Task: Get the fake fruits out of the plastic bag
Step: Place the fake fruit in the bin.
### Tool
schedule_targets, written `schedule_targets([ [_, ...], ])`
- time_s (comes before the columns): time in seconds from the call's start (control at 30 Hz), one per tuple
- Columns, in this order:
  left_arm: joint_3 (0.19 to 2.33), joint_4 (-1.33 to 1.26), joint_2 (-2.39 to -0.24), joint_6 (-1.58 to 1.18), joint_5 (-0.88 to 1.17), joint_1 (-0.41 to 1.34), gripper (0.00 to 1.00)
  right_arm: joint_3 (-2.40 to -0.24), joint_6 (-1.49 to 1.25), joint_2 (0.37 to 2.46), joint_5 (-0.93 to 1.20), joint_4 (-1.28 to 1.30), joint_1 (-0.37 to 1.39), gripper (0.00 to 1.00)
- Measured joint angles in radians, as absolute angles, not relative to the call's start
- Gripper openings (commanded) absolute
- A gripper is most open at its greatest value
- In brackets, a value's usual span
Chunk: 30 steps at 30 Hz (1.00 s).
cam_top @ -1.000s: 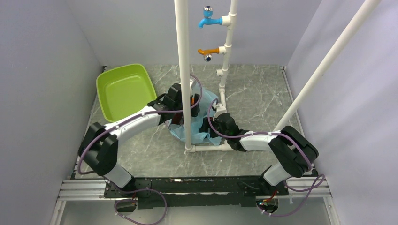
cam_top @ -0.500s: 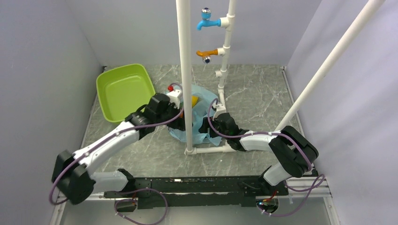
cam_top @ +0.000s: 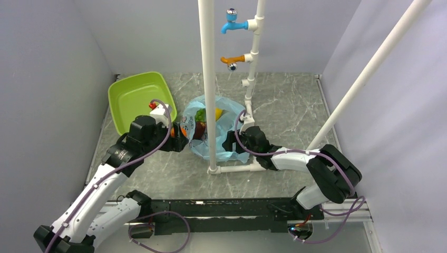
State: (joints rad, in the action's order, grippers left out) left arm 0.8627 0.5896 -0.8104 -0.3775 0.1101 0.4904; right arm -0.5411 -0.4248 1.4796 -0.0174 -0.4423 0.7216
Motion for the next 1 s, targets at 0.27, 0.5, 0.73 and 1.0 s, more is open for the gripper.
schedule_targets([
  [0.27,0.879,0.667,-0.888,-0.342,0.065,0.247,0.26,-0.586,-0.419,1.462,0.019,-0.391,0.722,0.9],
  [0.5,0.936,0.591,-1.098,-0.317,0.204,-0.061,0.31,-0.696,-0.419,1.341,0.035,-0.261,0.722,0.99],
  [0.73,1.004,0.463,-1.359,-0.334,0.308,-0.199,0.34,-0.736,-0.42,1.283,0.027,-0.212,0.722,0.99],
  [1.0,1.179,0.423,-1.631,-0.322,0.336,-0.22,0.45,-0.667,-0.414,1.161,0.031,-0.214,0.719,0.99],
])
